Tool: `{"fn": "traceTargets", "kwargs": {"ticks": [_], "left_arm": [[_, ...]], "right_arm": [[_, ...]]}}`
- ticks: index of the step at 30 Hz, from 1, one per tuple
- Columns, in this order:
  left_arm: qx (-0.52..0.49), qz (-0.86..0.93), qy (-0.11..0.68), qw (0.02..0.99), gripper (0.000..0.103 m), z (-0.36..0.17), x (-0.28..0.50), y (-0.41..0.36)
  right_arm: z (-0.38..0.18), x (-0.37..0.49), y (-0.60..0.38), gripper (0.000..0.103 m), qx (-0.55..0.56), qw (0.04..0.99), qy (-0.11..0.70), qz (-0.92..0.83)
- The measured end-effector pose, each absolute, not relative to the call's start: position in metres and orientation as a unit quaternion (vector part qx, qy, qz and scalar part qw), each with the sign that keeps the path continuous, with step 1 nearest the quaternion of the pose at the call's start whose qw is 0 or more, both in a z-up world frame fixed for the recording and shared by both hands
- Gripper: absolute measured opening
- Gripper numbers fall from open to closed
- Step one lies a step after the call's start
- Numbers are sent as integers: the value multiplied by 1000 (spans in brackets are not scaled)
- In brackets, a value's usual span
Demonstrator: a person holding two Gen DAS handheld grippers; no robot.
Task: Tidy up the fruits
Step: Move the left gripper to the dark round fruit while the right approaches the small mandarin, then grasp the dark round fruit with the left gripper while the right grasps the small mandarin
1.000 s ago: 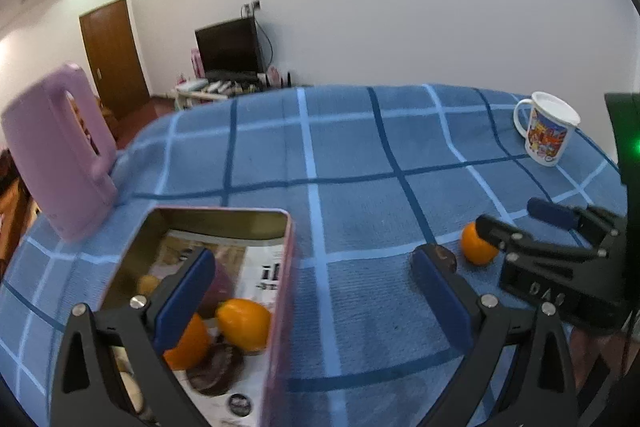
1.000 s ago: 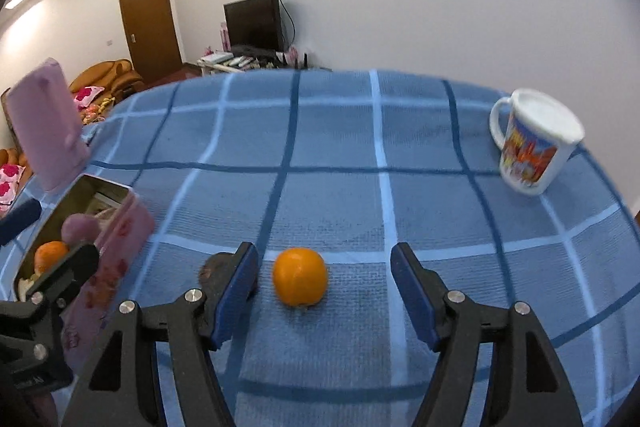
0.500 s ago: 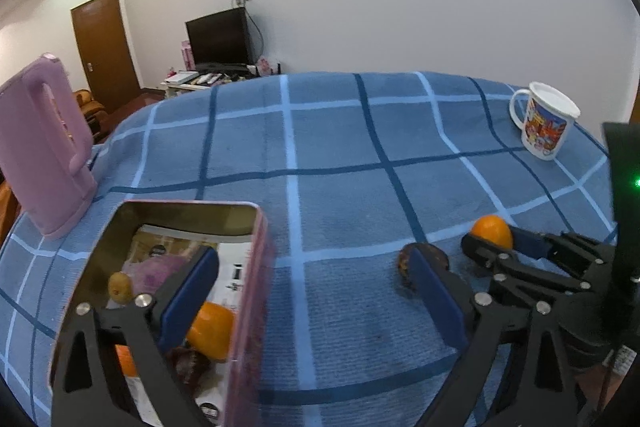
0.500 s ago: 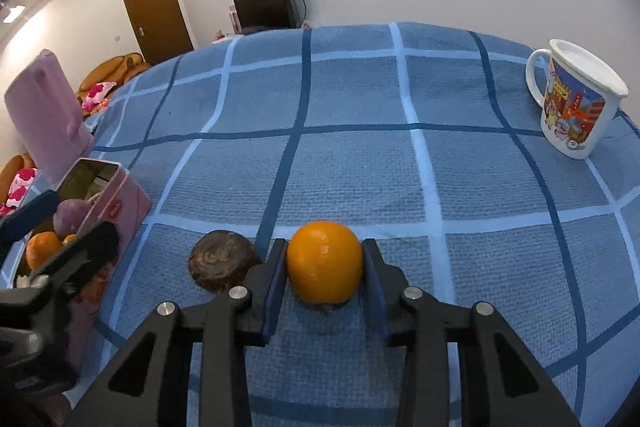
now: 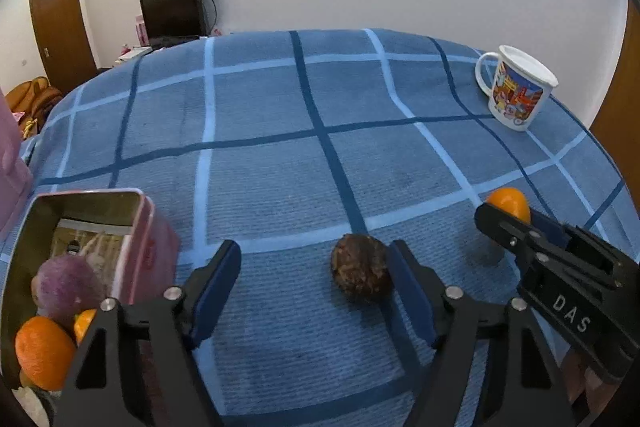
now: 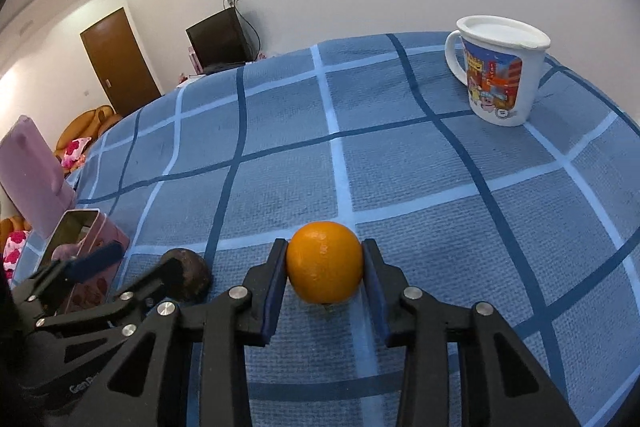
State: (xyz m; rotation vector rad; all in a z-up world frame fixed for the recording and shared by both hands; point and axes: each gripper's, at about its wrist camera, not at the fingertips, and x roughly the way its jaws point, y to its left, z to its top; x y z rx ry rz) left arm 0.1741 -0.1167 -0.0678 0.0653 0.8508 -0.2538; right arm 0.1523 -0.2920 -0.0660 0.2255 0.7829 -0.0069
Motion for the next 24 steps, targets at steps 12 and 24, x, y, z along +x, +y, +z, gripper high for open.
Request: {"fn": "traceTargets", "kwargs": {"ticks": [12, 24], "left_arm": [[28, -159, 430, 888, 42, -85, 180, -130], [-15, -153, 381, 912, 42, -66, 168, -110]], "right_arm": [[-68, 153, -293, 39, 118, 916, 384, 6], [-62, 149, -284, 39, 106, 924, 364, 45]]}}
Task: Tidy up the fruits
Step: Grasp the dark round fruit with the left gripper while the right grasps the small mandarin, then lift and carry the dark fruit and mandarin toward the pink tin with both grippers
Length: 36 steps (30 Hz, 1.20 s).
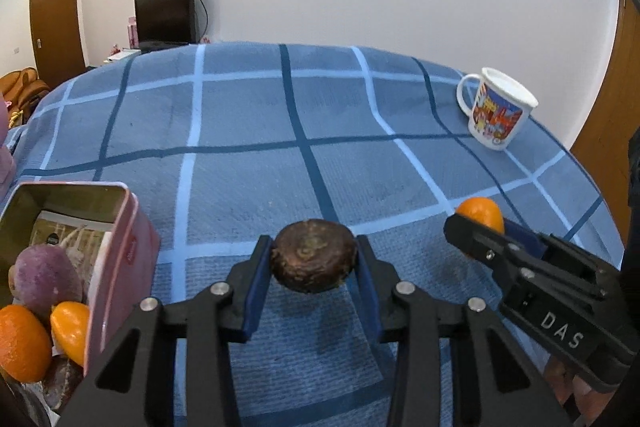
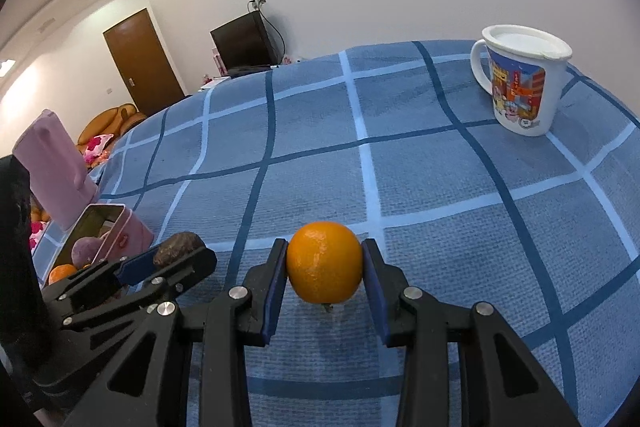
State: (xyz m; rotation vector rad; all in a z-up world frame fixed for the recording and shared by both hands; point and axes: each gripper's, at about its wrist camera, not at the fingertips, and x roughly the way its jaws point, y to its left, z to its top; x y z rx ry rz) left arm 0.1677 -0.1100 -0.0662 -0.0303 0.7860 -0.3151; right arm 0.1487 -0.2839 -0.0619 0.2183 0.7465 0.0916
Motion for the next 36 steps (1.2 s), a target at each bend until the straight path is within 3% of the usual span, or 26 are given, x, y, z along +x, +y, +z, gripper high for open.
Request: {"fn": "traceTargets", "kwargs": {"ticks": [36], "left_arm": [[7, -116, 277, 954, 42, -41, 133, -100]], "right_arm": [[-38, 121, -264, 39, 52, 956, 281, 70]]}}
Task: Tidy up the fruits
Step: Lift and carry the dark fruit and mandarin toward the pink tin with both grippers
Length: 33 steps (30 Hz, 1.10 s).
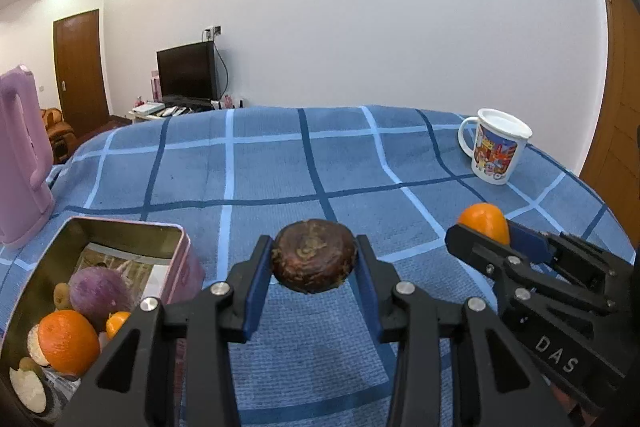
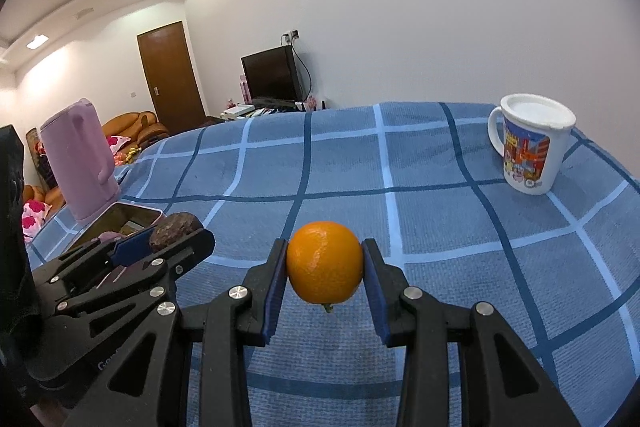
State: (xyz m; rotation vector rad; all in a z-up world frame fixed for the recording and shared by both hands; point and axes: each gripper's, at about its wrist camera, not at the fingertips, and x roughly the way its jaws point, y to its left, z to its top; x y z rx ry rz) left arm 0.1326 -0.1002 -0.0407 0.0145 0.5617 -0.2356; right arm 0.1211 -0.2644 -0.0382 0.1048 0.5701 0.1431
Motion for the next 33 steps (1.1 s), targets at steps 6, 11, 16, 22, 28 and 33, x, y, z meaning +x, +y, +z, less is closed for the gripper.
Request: {"fn": "traceTargets", "kwargs": {"ticks": [6, 11, 16, 22, 28, 33], "left_arm": [[14, -113, 265, 957, 42, -39, 128, -101], [14, -112, 259, 959, 42, -38, 125, -100], [12, -111, 255, 961, 42, -38, 124, -99], [15, -112, 241, 964, 42, -36, 119, -99], [17, -111, 234, 966, 42, -34, 117, -100], [18, -111, 223, 968, 42, -33, 113, -100]], "right_arm": [[-36, 118, -263, 39, 45, 959, 271, 70], [-34, 114, -261, 39, 39, 962, 260, 69], [-32, 110, -260, 39, 35, 965, 250, 70], [-31, 107, -260, 39, 35, 967, 242, 70], [-28, 101, -259, 39, 30, 971, 228, 71], [-27, 97, -257, 39, 26, 973, 220, 71]]}}
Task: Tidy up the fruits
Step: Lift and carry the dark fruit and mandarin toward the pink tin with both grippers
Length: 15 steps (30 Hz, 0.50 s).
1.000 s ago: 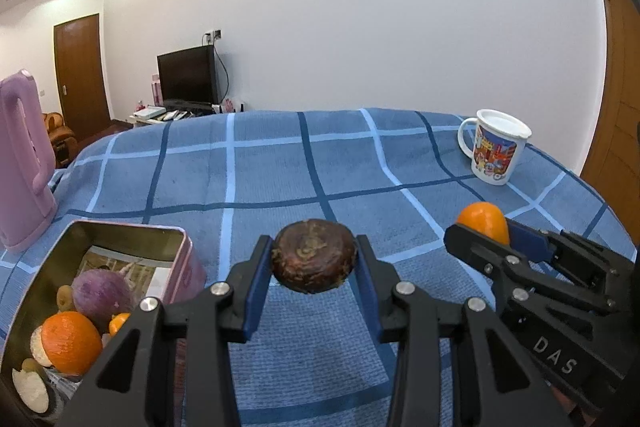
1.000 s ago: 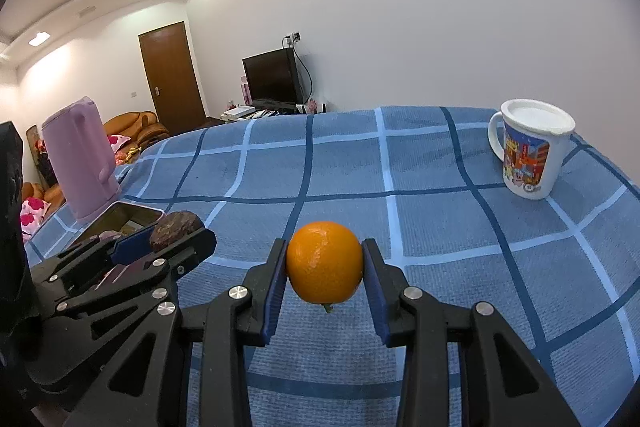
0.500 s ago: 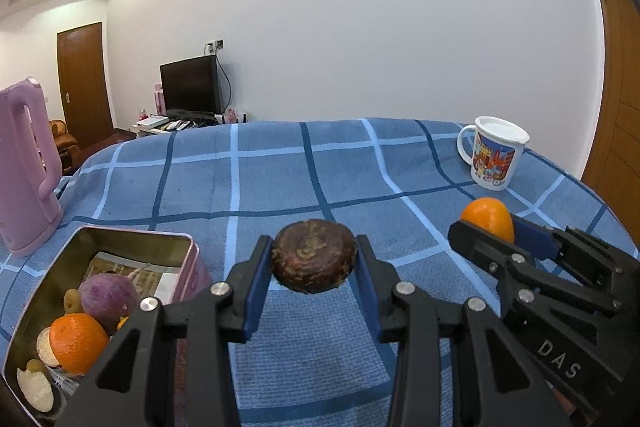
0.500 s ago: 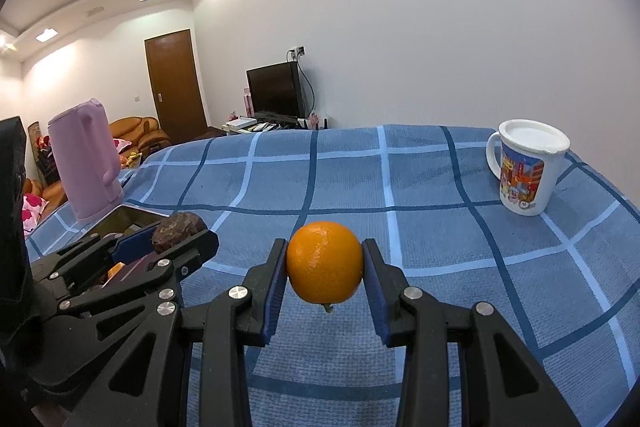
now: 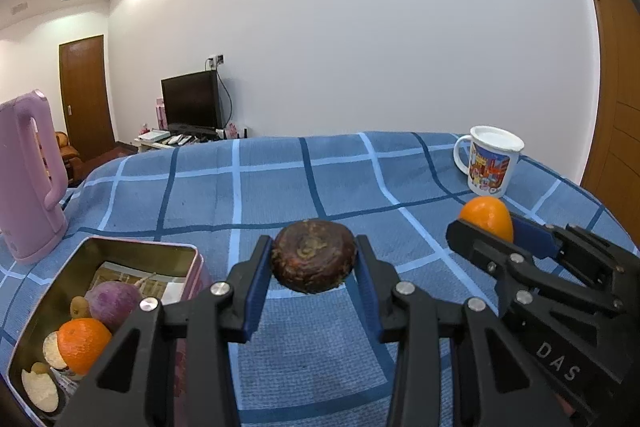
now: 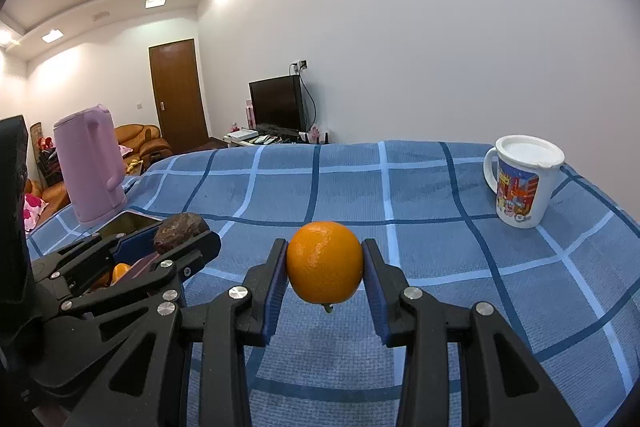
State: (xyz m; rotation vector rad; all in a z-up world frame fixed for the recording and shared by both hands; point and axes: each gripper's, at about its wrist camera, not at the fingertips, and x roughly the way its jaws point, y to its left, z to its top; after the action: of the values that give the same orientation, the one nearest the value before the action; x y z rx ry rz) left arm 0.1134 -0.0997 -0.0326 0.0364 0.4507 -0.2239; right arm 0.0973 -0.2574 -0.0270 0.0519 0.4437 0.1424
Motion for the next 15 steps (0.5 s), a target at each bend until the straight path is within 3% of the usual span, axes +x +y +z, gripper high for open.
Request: {"fn": "traceTargets", "kwargs": {"ticks": [15], "left_arm": [[26, -105, 201, 974, 42, -30, 103, -100]], "right_arm": [[-23, 88, -255, 39, 18, 978, 197, 71]]}}
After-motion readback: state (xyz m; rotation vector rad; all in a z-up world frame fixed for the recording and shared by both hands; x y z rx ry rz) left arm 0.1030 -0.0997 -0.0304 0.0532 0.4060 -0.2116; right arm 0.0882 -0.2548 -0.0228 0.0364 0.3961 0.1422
